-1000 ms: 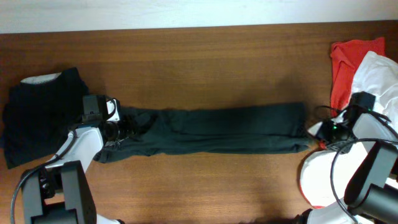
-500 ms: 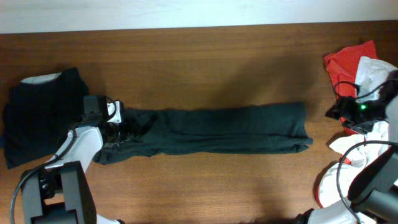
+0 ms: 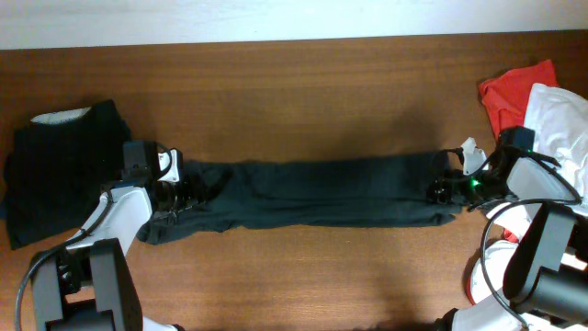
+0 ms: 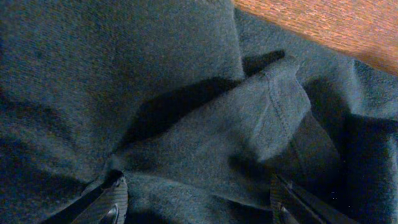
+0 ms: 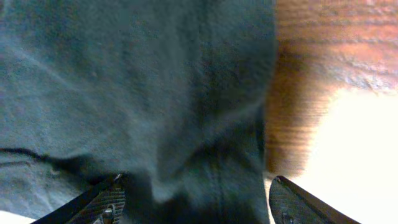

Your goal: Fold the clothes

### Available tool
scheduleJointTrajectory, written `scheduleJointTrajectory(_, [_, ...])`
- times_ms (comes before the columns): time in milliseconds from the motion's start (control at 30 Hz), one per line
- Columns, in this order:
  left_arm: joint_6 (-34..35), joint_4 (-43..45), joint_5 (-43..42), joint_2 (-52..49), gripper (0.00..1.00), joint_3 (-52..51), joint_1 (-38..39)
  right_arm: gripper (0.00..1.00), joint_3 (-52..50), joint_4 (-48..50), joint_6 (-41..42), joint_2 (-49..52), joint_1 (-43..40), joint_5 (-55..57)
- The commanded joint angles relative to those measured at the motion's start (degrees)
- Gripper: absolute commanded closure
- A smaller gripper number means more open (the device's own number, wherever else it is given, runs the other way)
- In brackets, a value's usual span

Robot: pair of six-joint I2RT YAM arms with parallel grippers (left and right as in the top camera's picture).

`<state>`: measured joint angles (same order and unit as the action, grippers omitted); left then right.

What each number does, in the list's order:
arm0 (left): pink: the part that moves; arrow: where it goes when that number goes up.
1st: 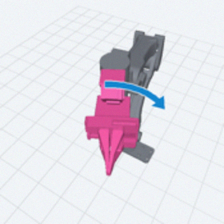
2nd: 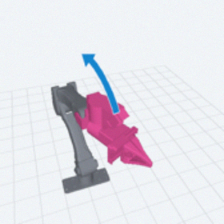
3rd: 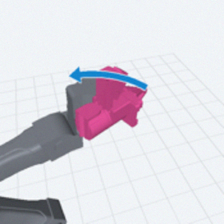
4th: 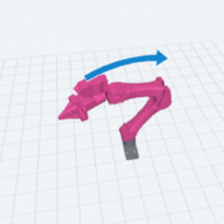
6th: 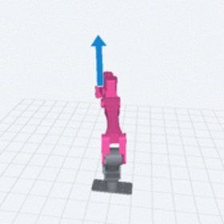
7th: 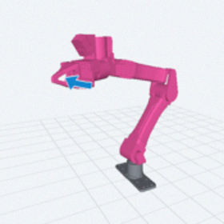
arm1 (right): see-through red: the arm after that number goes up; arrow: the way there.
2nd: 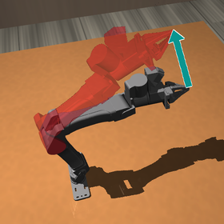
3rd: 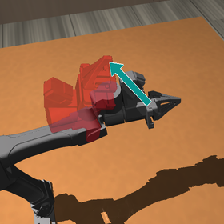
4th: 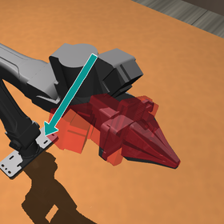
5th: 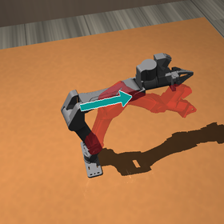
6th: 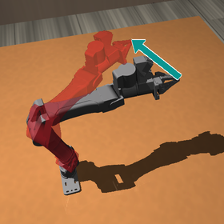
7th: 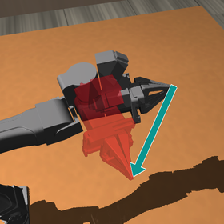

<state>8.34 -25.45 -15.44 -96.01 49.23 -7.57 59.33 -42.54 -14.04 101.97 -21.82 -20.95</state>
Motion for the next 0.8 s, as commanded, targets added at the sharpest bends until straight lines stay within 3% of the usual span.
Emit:
scheduleJointTrajectory(0, [-0.5, -1.0, 0.2, -0.9, 0.27, -1.1, 0.0, 0.23, -0.3, 1.5, -0.7, -0.3, 2.8, -1.1])
scheduleJointTrajectory(133, [-0.5, -1.2, 0.2, -0.9, 0.27, -1.1, 0.0, 0.24, -0.3, 2.5, -0.5, 1.6, 5.9, -1.1])
scheduleJointTrajectory(233, [-0.5, -1.2, 0.2, -0.9, 0.27, -1.1, -0.1, 0.43, -0.3, 2.3, -0.5, 3.2, 6.1, 0.8])
scheduleJointTrajectory(333, [-0.5, -1.6, 0.2, -0.9, 0.27, -1.1, 0.0, 0.78, -0.2, 2.3, -0.5, 3.2, 6.0, 5.2])
scheduleJointTrajectory(400, [-0.5, -1.7, 0.1, -0.9, 0.27, -1.1, 0.0, 0.92, 0.6, 2.2, 0.2, 3.2, 6.0, 5.4])
scheduleJointTrajectory(433, [-0.2, -1.7, -0.4, -0.6, 0.18, -0.9, 0.0, 0.96, 1.7, 1.3, 1.1, 3.2, 6.0, 5.7])
scheduleJointTrajectory(467, [-0.3, -2.1, -1.0, 0.4, 0.04, -0.4, 0.0, 0.96, 3.1, -0.3, 1.4, 3.2, 6.0, 6.5])
scheduleJointTrajectory(500, [-0.3, -2.8, -1.9, 2.7, 0.01, 0.5, 0.0, 0.96, 5.7, -2.9, 2.9, 3.2, 5.9, 8.7])
scheduleJointTrajectory(567, [-0.3, -3.3, -2.8, 10.8, 0.01, 1.2, -0.1, 0.96, 14.7, -11.7, 6.8, 3.2, 4.8, 16.7])
scheduleJointTrajectory(667, [-0.3, -6.2, -2.8, 15.9, 0.01, 1.2, -0.1, 0.96, 25.9, -20.7, 7.0, 3.1, 5.8, 18.6])
scheduleJointTrajectory(767, [-0.3, -8.9, -2.6, 15.5, 0.01, 1.0, 0.0, 0.96, 28.5, -25.1, 8.6, 3.1, 14.9, 18.2])
